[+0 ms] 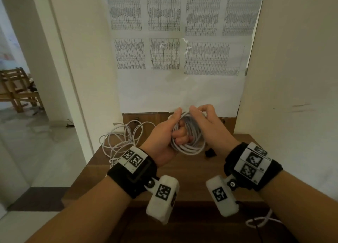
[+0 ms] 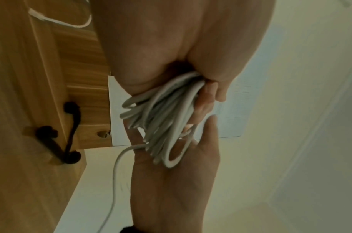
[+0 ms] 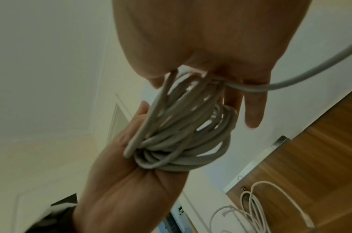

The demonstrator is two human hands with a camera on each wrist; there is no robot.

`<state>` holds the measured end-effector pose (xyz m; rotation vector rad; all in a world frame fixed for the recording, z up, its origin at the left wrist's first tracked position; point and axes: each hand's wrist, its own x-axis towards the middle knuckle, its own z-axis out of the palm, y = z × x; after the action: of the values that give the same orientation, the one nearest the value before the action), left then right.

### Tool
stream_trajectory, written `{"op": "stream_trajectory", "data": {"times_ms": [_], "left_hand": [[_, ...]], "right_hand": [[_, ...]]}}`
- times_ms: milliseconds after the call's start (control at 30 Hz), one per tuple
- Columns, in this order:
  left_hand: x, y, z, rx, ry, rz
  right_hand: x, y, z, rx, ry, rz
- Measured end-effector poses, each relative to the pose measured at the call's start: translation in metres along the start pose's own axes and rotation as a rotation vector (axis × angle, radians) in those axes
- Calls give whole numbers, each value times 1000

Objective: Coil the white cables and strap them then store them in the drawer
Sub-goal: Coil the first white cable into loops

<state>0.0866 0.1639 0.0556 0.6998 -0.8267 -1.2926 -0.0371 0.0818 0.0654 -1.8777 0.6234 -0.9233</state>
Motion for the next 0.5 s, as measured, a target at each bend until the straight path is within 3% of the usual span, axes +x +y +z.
{"op": "stream_trajectory", "data": {"times_ms": [67,200,333,500], "left_hand": [[0,0,-2,-25,-24,-8],[-3,2,-2,-69,-86,-19],[-9,0,3,-23,-20,36],[-17,-7,2,-94,-91,32]], "right_hand": [[0,-2,1,-2,-51,12],[2,1,1,-15,-90,-110],[2,-2,2,-153,-44,-227],[5,3,3,-231,-51,-243]]}}
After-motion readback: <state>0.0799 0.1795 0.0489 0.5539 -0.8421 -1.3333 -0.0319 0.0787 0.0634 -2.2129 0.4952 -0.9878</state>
